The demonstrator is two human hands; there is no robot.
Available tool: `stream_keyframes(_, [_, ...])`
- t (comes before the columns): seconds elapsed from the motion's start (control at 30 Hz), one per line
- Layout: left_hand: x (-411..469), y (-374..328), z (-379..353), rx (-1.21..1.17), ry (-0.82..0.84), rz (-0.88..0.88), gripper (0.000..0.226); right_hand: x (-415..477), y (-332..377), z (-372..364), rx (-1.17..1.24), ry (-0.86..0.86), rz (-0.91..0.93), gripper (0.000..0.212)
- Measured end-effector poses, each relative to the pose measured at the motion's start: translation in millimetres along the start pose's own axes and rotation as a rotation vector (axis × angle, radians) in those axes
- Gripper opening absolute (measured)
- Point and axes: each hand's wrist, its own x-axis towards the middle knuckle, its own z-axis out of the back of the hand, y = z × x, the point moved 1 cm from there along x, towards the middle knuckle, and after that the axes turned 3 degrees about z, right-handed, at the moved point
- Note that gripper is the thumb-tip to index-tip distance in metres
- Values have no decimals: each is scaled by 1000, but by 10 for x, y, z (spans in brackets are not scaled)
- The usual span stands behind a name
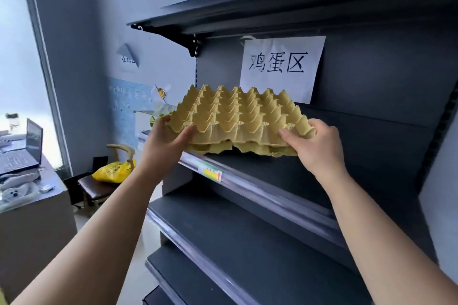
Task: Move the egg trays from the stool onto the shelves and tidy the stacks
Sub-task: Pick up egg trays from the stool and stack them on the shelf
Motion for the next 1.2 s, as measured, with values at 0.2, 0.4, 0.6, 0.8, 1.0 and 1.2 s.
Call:
stream_keyframes(0.2, [934,293,29,-51,-10,-34,64,556,218,-677,-47,-49,16,65])
stream_keyframes(0.4, [1822,758,28,-98,55,-53,67,889,355,-1340,-127,-101,18,79])
stream_keyframes(0.6, [2591,1097,43,-109,167,-105,59,999,561,-1863,-247,-175,-62,74])
stream_keyframes(0.8, [3149,1385,41,-133,322,-95,59,1007,801,-2276,-383,-254,-131,72])
stream_keyframes(1.0, [3382,1595,33,-127,460,-93,53,905,889,-2569,-472,-295,-208,73])
stream_keyframes(1.2, [3445,1660,-4,-41,496,-132,68,901,953,-2614,-559,-293,-236,76])
